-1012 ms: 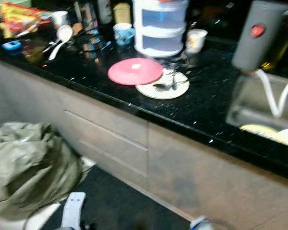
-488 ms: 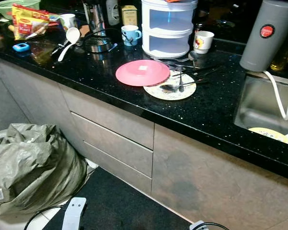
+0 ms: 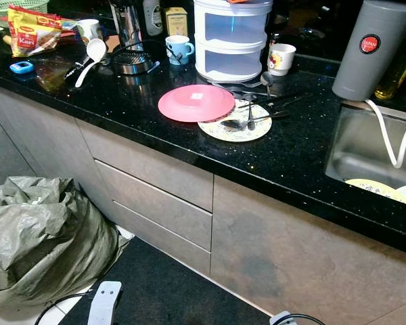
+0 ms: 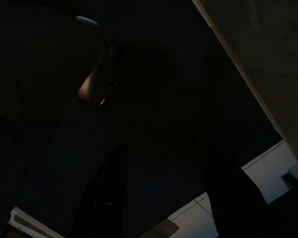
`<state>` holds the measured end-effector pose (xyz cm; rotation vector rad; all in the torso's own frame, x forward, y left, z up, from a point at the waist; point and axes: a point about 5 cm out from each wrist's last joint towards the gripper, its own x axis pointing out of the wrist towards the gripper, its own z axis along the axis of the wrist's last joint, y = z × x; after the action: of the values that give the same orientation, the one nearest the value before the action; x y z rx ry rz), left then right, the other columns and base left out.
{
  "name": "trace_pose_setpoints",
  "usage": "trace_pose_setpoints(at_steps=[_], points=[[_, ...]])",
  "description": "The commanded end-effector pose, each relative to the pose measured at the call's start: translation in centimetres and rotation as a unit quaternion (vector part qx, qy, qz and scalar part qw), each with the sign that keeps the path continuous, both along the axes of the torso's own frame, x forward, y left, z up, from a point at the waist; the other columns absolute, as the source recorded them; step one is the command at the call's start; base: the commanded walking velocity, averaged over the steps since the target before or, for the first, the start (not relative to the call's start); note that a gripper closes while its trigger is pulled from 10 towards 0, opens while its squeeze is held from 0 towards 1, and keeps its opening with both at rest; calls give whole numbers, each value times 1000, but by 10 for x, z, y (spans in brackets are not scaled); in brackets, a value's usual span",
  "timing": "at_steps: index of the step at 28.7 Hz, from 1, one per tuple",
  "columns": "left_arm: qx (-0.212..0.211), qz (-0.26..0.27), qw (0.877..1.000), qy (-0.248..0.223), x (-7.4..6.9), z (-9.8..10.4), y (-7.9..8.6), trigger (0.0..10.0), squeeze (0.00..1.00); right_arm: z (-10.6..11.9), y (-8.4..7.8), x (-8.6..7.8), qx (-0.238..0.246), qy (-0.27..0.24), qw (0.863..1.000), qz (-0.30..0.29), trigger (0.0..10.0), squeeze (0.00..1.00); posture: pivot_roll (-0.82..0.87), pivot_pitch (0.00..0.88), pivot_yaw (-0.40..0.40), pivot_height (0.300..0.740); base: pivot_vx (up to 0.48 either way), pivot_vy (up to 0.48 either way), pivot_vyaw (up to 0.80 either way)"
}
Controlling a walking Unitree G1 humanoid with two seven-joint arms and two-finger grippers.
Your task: Kitchen organization
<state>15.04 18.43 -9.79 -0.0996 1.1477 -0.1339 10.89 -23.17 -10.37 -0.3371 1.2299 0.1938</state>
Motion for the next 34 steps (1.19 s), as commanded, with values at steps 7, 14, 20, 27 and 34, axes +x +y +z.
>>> trace_pose_setpoints(at_steps=[7, 14, 20, 27, 34], points=[[-3, 7, 1000, -2, -3, -1, 0, 10000, 0, -1, 3, -3, 12, -16, 999, -38, 10000, 0, -40, 0, -5, 740, 0, 0, 0], [-7, 11, 1000, -6, -1, 0, -1, 10000, 0, 0, 6, 0, 57, -53, 992, -96, 10000, 0, -30, 0, -1, 740, 0, 0, 0], [-7, 6, 1000, -6, 1, 1, 0, 10000, 0, 3, 16, 7, 136, -95, 978, -127, 10000, 0, -4, 0, 10, 740, 0, 0, 0], [-8, 7, 1000, -9, 2, 1, 0, 10000, 0, 46, -10, 71, 309, -174, 930, -97, 10000, 0, 0, 0, 7, 740, 0, 0, 0], [-9, 5, 1000, -9, 2, 1, 1, 10000, 0, 84, -36, 102, 338, -253, 906, -29, 10000, 0, -3, 0, 5, 740, 0, 0, 0]])
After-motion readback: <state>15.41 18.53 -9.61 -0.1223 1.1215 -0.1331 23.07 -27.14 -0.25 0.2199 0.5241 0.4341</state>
